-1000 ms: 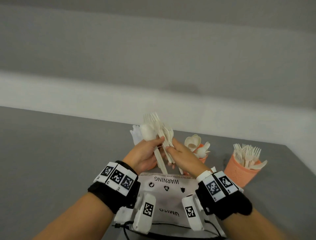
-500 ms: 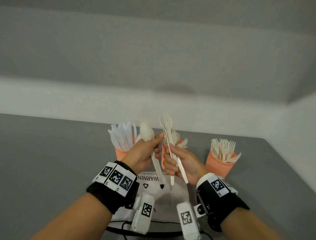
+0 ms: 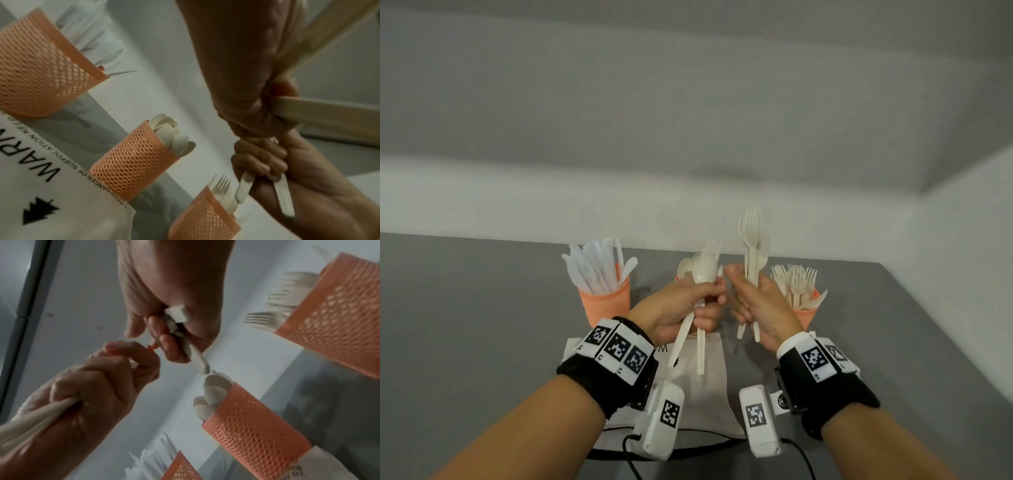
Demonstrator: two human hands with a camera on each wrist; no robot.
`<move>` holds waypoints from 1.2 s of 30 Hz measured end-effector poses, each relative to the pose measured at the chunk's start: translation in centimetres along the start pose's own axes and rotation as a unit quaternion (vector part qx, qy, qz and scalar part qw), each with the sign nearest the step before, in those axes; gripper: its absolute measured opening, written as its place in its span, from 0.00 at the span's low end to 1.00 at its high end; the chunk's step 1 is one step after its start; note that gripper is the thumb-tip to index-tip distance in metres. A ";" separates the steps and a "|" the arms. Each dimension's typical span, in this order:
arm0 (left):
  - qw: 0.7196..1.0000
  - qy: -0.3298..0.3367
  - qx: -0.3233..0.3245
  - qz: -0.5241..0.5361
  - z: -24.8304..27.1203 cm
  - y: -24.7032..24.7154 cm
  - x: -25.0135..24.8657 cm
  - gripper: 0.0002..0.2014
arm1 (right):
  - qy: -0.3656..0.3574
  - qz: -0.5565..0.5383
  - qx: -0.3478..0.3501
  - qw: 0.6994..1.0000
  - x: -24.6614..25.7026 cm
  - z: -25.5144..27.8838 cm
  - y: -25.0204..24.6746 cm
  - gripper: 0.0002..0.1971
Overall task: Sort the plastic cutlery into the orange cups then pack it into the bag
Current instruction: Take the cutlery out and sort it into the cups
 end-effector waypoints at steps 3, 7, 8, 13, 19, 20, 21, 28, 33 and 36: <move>0.997 -0.028 0.058 -0.042 -0.3 1.9 1.0 0.05 | -0.013 0.000 -0.023 1.000 1.1 0.0 -0.7 0.08; 0.988 -0.048 0.056 -0.137 -0.8 3.1 2.3 0.10 | 0.019 -0.017 -0.052 0.998 0.5 -0.5 -2.6 0.13; 0.987 -0.047 0.050 -0.147 -1.0 3.2 2.5 0.11 | 0.026 -0.030 -0.066 0.997 0.2 -0.8 -3.3 0.15; 0.990 -0.021 0.014 -0.140 -2.2 3.5 2.8 0.08 | 0.027 -0.141 -0.147 0.979 -0.5 -1.6 -6.3 0.09; 0.983 0.000 -0.067 -0.168 -3.6 3.0 2.5 0.04 | -0.054 -0.228 -0.191 0.953 3.3 -1.5 -9.4 0.08; 0.985 0.005 -0.082 -0.155 -3.8 2.8 2.4 0.04 | -0.076 -0.224 -0.204 0.950 4.4 -1.6 -10.5 0.06; 0.985 0.009 -0.096 -0.141 -3.9 2.7 2.4 0.04 | -0.103 -0.206 -0.220 0.948 5.4 -1.6 -11.6 0.02; 0.986 0.043 -0.133 -0.093 -5.1 3.1 1.6 0.04 | -0.202 0.026 -0.304 0.931 7.7 -2.7 -14.2 0.09; 0.985 0.058 -0.143 -0.083 -5.4 3.3 1.0 0.04 | -0.153 0.048 -0.270 0.949 3.7 -4.6 -12.4 0.12; 0.984 0.062 -0.148 -0.080 -5.4 3.0 0.8 0.04 | -0.127 0.026 -0.255 0.958 1.7 -5.0 -11.9 0.12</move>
Point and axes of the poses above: each hand's wrist, its own z-axis away from the middle knuckle, its own y-axis out of the palm, x = y × z, the point moved 5 cm from there along -z, towards the middle knuckle, and after that the axes turned 4 degrees about -z, right-handed, at the moved point
